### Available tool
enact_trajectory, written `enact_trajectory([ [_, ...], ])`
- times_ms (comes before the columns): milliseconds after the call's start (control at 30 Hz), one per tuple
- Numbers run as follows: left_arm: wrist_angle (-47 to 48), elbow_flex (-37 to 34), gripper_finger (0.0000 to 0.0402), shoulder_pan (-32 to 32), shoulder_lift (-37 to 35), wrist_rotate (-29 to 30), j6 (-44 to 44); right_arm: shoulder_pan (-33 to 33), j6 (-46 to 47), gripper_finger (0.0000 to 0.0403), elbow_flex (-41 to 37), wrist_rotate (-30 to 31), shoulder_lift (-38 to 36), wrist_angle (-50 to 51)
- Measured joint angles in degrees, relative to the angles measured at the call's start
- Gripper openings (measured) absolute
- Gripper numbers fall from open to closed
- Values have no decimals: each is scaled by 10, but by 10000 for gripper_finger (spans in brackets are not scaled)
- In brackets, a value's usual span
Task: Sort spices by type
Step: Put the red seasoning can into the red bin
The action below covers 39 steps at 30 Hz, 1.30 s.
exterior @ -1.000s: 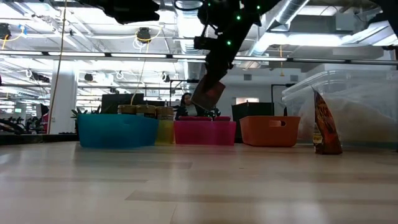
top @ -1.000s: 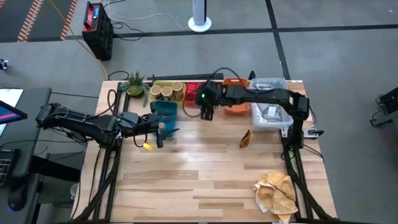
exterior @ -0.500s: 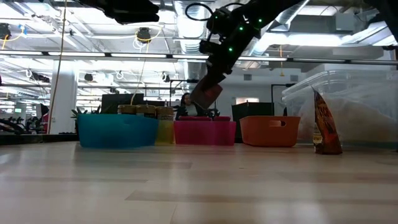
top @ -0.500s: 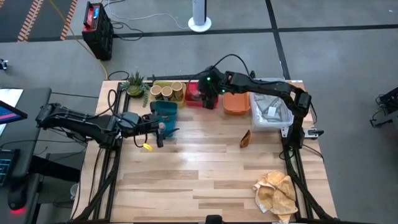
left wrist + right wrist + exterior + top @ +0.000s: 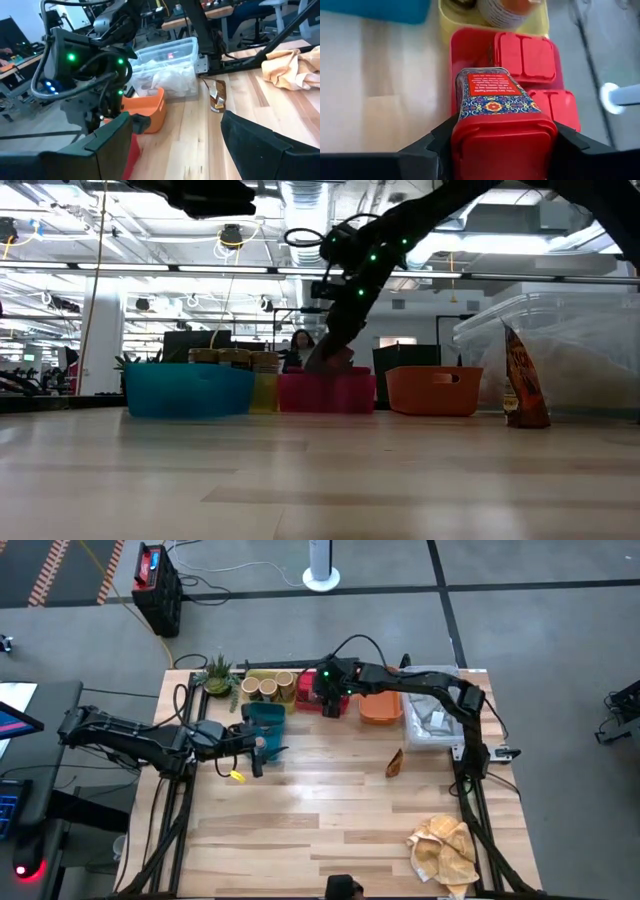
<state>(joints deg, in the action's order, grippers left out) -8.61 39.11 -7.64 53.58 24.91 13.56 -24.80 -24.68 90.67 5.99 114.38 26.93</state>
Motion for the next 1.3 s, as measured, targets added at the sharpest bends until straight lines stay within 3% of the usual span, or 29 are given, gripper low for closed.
enact_trajectory([
  [133,4,0,288,0,0,0,-1,1,-16,235,0,37,2,8],
  [533,3,0,288,0,0,0,-4,0,-3,242,0,47,3,78],
  [900,2,0,288,0,0,0,-7,10,19,283,1,46,3,52],
  [1300,6,0,288,0,0,0,-8,19,29,293,100,65,-28,192],
])
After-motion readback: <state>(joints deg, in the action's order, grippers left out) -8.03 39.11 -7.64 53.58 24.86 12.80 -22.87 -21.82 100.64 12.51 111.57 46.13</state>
